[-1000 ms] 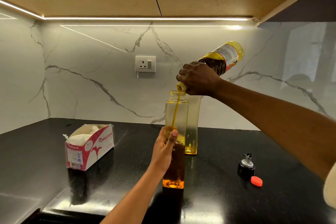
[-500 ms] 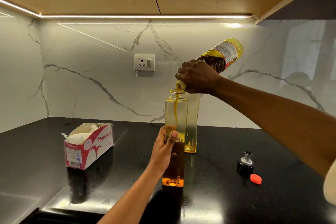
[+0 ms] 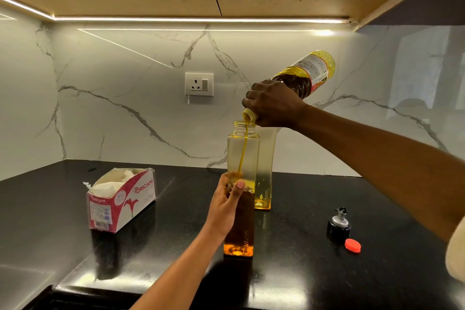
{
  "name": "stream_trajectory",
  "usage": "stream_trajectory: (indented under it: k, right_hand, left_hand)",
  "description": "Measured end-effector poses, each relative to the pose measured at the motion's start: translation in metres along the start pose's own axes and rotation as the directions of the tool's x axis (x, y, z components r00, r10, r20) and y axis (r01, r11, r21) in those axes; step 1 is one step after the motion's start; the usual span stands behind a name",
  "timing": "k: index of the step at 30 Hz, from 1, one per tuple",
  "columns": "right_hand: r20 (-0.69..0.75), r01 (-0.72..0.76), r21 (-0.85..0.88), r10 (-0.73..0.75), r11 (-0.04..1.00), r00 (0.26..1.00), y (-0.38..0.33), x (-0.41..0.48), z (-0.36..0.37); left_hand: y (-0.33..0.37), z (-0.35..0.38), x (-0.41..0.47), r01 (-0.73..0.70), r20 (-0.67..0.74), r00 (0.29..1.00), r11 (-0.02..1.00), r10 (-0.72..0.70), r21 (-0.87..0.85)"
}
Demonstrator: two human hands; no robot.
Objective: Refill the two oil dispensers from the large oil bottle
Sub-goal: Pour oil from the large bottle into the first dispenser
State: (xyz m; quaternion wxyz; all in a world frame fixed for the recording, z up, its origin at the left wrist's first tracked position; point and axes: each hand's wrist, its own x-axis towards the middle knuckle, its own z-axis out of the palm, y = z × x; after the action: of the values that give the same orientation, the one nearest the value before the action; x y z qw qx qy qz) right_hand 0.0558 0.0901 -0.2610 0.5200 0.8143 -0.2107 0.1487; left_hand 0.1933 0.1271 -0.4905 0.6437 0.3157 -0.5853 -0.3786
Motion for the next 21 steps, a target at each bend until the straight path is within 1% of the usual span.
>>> stream_trajectory:
  k: [21]
  right_hand:
    - [-0.011, 0.016, 0.011, -0.015, 1.000, 1.000, -0.0004, 0.0001, -0.0025]
  left_hand:
    - [-0.0005, 0.0009, 0.0011, -0.034, -0.019, 0.999, 0.999, 0.034, 0.036]
